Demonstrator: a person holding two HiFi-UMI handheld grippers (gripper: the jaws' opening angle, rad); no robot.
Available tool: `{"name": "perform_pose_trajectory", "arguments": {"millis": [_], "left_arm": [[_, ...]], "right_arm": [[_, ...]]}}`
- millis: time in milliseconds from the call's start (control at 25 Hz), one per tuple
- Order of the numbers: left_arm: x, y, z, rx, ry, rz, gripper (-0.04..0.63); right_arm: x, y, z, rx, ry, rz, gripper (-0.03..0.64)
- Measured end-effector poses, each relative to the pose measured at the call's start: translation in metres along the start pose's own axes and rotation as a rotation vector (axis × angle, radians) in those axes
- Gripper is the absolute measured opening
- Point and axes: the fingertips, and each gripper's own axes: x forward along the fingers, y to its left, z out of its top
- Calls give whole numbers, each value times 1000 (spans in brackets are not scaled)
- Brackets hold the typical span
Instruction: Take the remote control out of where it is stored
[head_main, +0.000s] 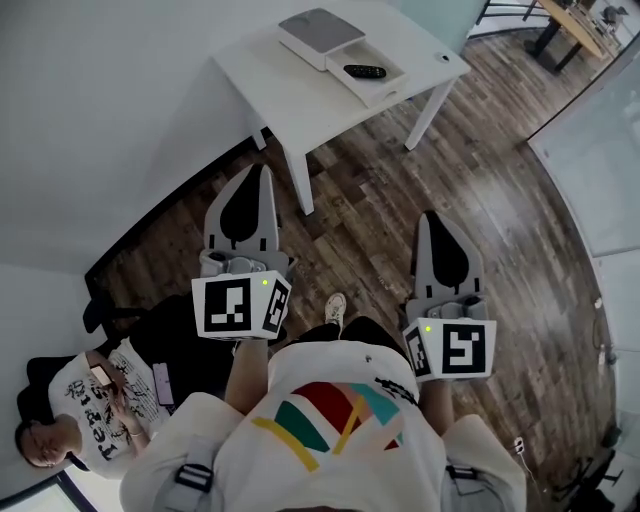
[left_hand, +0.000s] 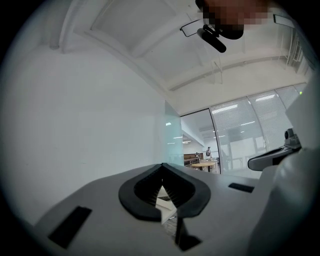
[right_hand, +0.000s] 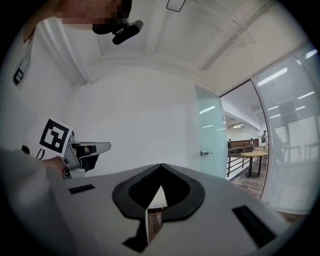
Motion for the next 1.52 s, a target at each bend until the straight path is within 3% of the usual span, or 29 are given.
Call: {"name": "perform_pose_trajectory", "arguments": {"millis": [280,600,1160,1520], "left_arm": [[40,4,-14,-16,24,-13,6],[90,7,-33,-7,50,-4,6],[232,-3,-49,5,66,-4,6],[297,4,-42,57,56,67,6]], "right_arm": [[33,-15,-7,-5,30,-2,-2],[86,-32,-21,40,33,84,-2],[216,-122,-22,62,23,139,-2],[277,-165,-27,120,20,191,24]]}}
